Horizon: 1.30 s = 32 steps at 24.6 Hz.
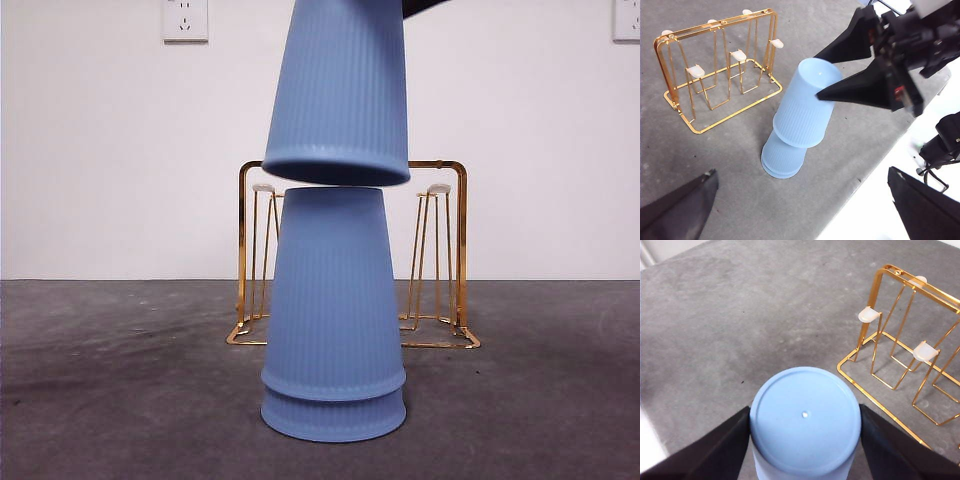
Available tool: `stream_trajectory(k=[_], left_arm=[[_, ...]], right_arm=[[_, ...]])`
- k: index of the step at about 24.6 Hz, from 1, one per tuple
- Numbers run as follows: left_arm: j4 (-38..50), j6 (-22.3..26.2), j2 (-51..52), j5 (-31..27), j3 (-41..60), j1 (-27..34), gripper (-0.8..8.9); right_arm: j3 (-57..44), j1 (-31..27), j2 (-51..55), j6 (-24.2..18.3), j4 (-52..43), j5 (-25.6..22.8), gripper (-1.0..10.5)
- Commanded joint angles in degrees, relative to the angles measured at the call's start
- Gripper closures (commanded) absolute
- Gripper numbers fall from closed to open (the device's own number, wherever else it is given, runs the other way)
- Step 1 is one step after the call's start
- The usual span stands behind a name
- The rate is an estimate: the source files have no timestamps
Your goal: The left arm pick up the left cup on cup holder and place it on desk, then the right arm insert the right cup into the first cup, and then the left arm insert the mid cup into the first cup
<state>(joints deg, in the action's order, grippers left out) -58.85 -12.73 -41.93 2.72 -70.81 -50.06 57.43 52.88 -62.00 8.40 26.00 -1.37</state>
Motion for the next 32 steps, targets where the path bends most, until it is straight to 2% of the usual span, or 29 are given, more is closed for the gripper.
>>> stream_trajectory(k=[1,16,24,28,32], left_arm=[[0.6,0.0,-0.4,-0.2,-0.6,-0.6,2.8],[0.7,0.0,-0.4,-0.4,-0.6,-0.6,2.8],[0.5,0.0,-0.4,-0.4,-0.6,-0.6,2.8],[0.5,0.0,-0.3,-0.4,-0.6,-0.6,2.8],[0.5,0.0,-0.4,-0.4,-0.6,-0.6,2.8]], right_arm=[[-1.4,0.7,-0.8,0.4,-1.9,-0.3,6.8],[-10.6,0.5,-3.5,0.4,-13.4,-0.2,6.8],[-10.6,0.6,-9.6,0.0,-13.7,-0.2,6.8],[-10.6,0.5,-9.1,-0.1,-14.1,-0.4,4.7],[-8.6,0.6,-5.6,0.0,-13.0,-0.2,4.5]])
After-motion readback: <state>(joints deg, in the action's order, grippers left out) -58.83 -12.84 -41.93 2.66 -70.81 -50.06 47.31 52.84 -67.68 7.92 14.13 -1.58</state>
